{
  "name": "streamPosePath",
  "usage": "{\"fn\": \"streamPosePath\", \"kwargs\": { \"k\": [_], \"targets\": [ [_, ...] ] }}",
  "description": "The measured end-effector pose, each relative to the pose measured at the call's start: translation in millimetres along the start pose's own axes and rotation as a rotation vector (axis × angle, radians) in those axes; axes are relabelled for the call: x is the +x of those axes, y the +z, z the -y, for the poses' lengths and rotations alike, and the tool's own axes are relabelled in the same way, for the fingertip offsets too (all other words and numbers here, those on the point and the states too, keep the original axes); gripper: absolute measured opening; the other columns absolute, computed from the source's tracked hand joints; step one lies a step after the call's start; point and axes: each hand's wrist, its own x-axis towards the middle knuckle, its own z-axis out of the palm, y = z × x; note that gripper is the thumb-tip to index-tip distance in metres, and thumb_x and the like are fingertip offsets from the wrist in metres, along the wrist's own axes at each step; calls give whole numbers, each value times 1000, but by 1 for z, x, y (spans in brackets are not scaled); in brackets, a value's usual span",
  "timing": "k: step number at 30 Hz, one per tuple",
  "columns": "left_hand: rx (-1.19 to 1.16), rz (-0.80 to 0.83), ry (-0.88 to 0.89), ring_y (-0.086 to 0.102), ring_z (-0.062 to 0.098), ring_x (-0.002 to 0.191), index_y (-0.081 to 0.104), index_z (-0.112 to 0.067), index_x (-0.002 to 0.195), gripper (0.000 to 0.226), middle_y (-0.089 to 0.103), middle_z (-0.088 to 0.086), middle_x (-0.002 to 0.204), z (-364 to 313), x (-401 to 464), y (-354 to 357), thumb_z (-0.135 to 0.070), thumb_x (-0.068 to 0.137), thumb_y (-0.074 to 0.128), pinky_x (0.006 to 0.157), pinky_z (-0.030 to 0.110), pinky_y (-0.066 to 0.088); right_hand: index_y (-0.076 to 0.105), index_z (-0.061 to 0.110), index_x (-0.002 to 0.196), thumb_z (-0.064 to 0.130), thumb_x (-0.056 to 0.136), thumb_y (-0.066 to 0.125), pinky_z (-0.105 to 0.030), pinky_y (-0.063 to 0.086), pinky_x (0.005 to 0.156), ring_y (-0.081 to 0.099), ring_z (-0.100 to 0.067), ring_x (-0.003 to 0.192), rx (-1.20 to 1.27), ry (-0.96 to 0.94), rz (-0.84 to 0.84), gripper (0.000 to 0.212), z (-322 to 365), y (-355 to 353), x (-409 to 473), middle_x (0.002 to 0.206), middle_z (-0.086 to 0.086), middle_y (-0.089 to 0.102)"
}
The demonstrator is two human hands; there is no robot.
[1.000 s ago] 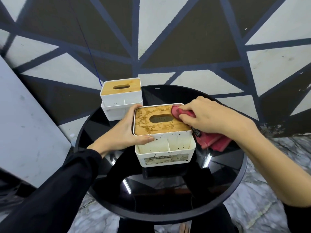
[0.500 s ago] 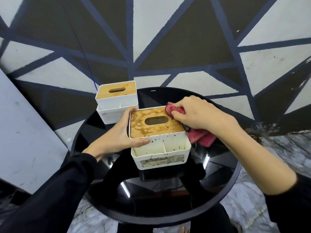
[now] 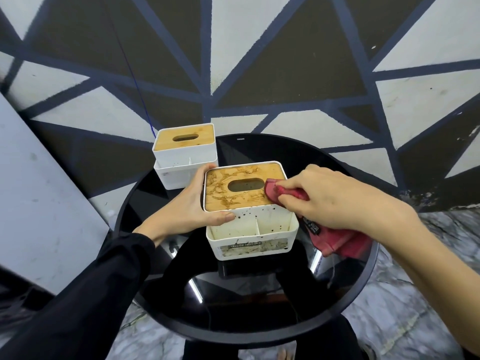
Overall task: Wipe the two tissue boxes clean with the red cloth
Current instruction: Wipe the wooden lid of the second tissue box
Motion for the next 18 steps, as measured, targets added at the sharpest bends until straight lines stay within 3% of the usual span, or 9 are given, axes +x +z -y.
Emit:
{"fn": "streamPosePath", "kwargs": {
  "k": [2, 4, 6, 8, 12, 15, 18],
  "targets": [
    [-7, -1, -1, 52, 7, 140, 18, -39, 155, 125, 48, -13, 151, 1, 0, 0, -74, 60, 90, 118, 44, 47, 45, 47, 73, 53, 101, 46, -36, 38, 70, 53, -27, 77, -6, 20, -36, 28, -5, 1, 16, 83, 2, 48],
    [-8, -1, 1, 53, 4, 139, 19, -39, 155, 121, 49, -15, 150, 1, 0, 1, -67, 63, 91, 118, 41, 47, 56, 40, 90, 53, 100, 43, -39, 41, 75, 57, -31, 93, -46, 38, -109, 21, -11, 4, 37, 92, 0, 53],
    [-8, -8, 8, 54, 2, 137, 20, -37, 155, 118, 50, -16, 149, 0, 0, 2, -63, 63, 90, 116, 36, 47, 64, 30, 113, 51, 102, 43, -41, 42, 78, 58, -35, 105, -82, 60, -170, 32, -13, 5, 55, 103, -5, 55],
    [-11, -16, 8, 54, 1, 135, 21, -36, 155, 117, 51, -16, 148, -1, 1, 3, -62, 63, 89, 114, 33, 48, 63, 29, 127, 49, 103, 43, -41, 41, 78, 58, -36, 105, -123, 78, -187, 38, -11, 2, 65, 111, -8, 56],
    [1, -30, 15, 55, 3, 136, 20, -36, 155, 116, 50, -13, 149, -2, 1, 4, -63, 65, 88, 114, 33, 48, 64, 30, 124, 50, 102, 42, -40, 43, 76, 58, -32, 91, -108, 61, -120, 38, -15, -3, 64, 93, -2, 52],
    [15, -37, 22, 55, 3, 136, 20, -36, 154, 115, 50, -14, 149, -3, 0, 5, -64, 65, 87, 114, 34, 49, 62, 28, 117, 49, 102, 44, -40, 45, 79, 57, -34, 96, -130, 60, -79, 31, -13, -4, 48, 93, 1, 46],
    [24, -41, 20, 54, 7, 137, 20, -38, 154, 116, 49, -13, 150, -1, 0, 4, -66, 65, 87, 115, 39, 49, 61, 39, 136, 51, 103, 46, -43, 49, 91, 57, -31, 104, -117, 39, -27, 39, -5, -7, 25, 99, 2, 46]
  ]
}}
